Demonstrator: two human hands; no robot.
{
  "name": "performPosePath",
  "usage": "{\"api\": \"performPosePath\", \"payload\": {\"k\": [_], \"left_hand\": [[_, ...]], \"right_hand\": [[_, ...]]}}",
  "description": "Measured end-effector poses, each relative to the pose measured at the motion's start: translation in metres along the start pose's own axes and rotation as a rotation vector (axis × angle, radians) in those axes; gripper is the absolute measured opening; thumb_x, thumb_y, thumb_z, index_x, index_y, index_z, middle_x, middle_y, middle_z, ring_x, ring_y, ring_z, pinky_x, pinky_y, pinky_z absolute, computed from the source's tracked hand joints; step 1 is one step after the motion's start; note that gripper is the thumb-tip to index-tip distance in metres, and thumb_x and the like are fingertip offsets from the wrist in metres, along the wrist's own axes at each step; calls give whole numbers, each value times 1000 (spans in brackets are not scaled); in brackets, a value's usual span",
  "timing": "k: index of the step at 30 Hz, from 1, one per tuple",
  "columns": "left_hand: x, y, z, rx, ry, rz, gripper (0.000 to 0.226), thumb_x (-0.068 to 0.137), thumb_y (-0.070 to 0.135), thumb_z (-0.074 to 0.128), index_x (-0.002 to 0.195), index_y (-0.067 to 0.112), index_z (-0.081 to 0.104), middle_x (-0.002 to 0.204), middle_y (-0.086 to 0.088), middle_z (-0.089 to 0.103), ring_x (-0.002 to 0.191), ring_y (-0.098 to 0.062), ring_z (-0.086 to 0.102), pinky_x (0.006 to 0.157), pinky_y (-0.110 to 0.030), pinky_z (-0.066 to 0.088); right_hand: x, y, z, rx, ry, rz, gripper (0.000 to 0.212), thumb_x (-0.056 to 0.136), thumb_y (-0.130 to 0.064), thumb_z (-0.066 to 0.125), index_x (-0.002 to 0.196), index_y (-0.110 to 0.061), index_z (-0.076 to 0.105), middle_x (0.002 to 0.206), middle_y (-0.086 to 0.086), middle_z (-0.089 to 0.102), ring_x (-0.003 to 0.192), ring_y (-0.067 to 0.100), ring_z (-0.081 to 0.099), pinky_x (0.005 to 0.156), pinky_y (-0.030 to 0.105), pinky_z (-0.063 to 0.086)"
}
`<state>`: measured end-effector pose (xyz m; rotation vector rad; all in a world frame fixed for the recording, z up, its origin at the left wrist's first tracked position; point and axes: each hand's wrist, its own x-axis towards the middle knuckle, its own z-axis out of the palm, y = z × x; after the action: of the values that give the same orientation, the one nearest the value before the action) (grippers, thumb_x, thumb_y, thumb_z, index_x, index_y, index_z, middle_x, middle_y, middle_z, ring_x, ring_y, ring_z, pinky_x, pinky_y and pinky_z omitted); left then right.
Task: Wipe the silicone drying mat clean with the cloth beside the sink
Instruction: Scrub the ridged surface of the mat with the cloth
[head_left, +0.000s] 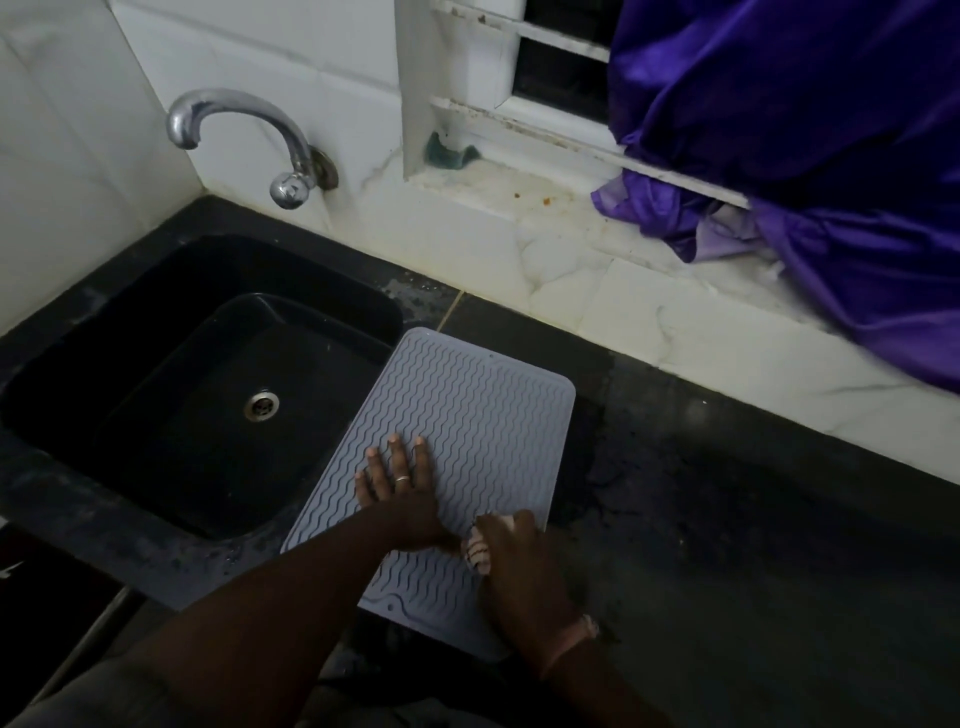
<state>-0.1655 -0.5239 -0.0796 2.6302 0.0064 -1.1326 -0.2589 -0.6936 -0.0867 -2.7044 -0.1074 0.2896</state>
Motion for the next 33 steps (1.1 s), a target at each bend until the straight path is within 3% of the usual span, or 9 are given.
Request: {"api": "performPosePath", "payload": {"k": [5,8,10,11,18,23,29,31,33], "left_hand": [[-3,-19,-2,17,74,105,137,78,59,77,155,28,-31,156,-13,-45,144,-42,-37,119,-59,-11],[-11,-41,-2,-24,303,177,87,86,41,71,158,31,24,169,-7,7,156,-37,9,123,-56,21],[-23,-60,-1,13,457,173,59,85,30,67,142,27,51,154,-5,43,140,-30,43,111,-47,43],[-31,-69,1,33,483,147,56,84,27,66,139,25,57,148,-4,50,133,-29,49,105,-45,47],[-53,-84,12,193,421,151,61,100,25,54,157,27,32,163,-4,27,141,-30,38,103,-45,50],[-49,-85,7,277,426,142,60,100,30,52,156,24,30,158,-8,28,133,-32,42,92,-45,55],[-50,-94,10,228,310,166,75,98,30,59,162,31,19,171,-1,9,151,-30,23,113,-46,40],[-52,-99,11,145,260,170,83,96,21,61,163,33,13,172,2,2,157,-27,11,120,-47,31],[-55,-103,17,75,250,169,87,96,14,60,163,32,9,172,4,-2,158,-24,3,123,-48,27]], "right_hand": [[4,-7,-23,27,-136,10,25,86,-25,52,110,-27,58,111,1,51,96,27,62,71,30,45],[29,-1,-30,176,-66,70,27,84,-20,54,110,-22,61,106,4,50,94,27,61,74,30,49],[48,-1,-27,158,6,102,35,86,-15,59,120,-20,59,112,7,47,96,29,60,79,34,53],[56,-3,-23,124,18,113,39,86,-14,60,125,-19,57,117,9,46,98,30,60,83,37,55],[30,-32,7,60,48,96,50,86,-17,62,135,-21,48,129,10,39,103,30,58,86,40,56],[-8,-55,19,51,-58,47,54,85,-21,62,137,-28,48,131,6,40,105,26,59,85,37,56],[-4,-58,9,154,-242,-147,33,82,-27,64,115,-28,62,108,2,56,96,21,60,82,40,56],[18,-53,-1,184,-163,-124,33,79,-25,65,111,-29,64,103,2,57,92,20,60,80,40,56],[40,-49,-11,194,-52,-45,45,83,-21,67,127,-25,61,113,6,53,97,25,59,85,39,55]]}}
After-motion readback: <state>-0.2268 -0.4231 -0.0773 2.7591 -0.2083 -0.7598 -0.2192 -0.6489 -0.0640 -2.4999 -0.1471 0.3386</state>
